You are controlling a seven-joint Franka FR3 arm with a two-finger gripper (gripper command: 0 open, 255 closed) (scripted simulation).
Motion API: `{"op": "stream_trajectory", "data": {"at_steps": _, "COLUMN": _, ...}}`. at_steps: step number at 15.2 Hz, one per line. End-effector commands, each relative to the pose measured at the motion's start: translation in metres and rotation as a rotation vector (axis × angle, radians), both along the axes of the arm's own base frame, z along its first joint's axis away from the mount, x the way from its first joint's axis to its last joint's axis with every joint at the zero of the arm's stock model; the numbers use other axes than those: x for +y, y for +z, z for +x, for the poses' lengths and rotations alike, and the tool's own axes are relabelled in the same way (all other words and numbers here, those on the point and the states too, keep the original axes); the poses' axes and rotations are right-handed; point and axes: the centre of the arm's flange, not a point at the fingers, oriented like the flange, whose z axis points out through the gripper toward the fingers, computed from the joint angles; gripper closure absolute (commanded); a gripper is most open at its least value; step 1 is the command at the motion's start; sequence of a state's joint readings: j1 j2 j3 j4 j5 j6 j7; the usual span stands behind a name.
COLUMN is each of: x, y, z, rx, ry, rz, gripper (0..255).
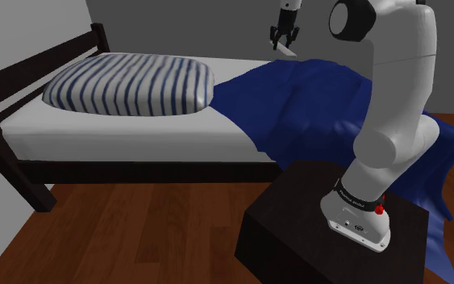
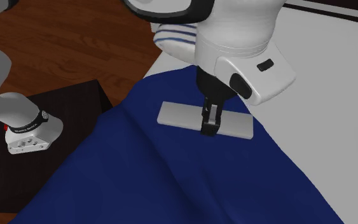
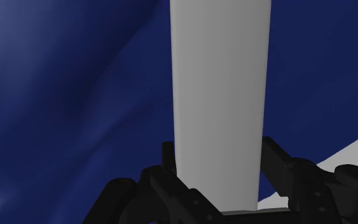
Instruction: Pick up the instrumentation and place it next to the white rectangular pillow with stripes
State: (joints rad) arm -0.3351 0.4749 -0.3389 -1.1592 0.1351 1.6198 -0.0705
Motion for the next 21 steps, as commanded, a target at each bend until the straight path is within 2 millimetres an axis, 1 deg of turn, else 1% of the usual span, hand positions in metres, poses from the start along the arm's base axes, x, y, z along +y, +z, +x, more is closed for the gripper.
{"op": "stream_trajectory", "data": {"at_steps": 1, "x": 0.028, "y": 0.001, "z": 0.008, "rx": -0.001, "ry": -0.001, "rz": 0.0, "gripper": 255}}
{"op": "stream_trajectory", "data": {"at_steps": 21, "x": 0.283, "y": 0.002, "z": 0.075, "rx": -0.001, "ry": -0.001, "rz": 0.0, "gripper": 255}}
